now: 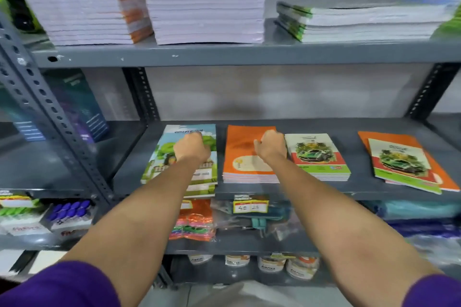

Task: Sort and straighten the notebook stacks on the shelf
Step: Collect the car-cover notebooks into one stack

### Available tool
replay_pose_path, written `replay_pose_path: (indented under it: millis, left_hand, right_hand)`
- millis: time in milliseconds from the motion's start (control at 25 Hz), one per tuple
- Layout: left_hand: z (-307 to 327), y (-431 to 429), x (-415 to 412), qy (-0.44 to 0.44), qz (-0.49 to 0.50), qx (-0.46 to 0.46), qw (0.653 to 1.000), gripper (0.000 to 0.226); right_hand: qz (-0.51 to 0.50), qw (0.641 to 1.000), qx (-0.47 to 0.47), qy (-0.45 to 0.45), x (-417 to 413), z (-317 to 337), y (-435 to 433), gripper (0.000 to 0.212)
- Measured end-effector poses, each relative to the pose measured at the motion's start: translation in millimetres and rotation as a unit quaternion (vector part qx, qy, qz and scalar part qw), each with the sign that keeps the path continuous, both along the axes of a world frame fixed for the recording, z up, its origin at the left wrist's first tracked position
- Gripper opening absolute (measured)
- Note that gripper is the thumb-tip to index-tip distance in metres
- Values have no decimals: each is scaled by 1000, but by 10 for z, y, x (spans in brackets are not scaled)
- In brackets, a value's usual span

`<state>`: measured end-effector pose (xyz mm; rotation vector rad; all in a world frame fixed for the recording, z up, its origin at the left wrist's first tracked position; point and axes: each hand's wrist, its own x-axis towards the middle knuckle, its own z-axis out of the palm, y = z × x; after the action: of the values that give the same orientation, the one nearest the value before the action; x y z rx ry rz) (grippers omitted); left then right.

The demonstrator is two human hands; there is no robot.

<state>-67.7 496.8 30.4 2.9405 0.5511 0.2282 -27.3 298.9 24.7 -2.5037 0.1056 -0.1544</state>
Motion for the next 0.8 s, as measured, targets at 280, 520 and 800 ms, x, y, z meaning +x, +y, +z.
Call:
replay_pose_path:
  millis: [280, 520, 800]
  left_hand:
    - [-3, -1936, 511, -25, -106, -51, 993, 35]
    - [-225, -3765, 826, 15, -203, -83, 976, 39]
    - [-647, -4737, 1027, 111, -186, -138, 966, 42]
  right_hand:
    - [-132, 991, -26, 24, 195, 36, -1971, 28]
    - [-203, 973, -68, 87, 203, -184, -3487, 33]
    - [-249, 954, -53, 158, 233, -391, -4237, 28]
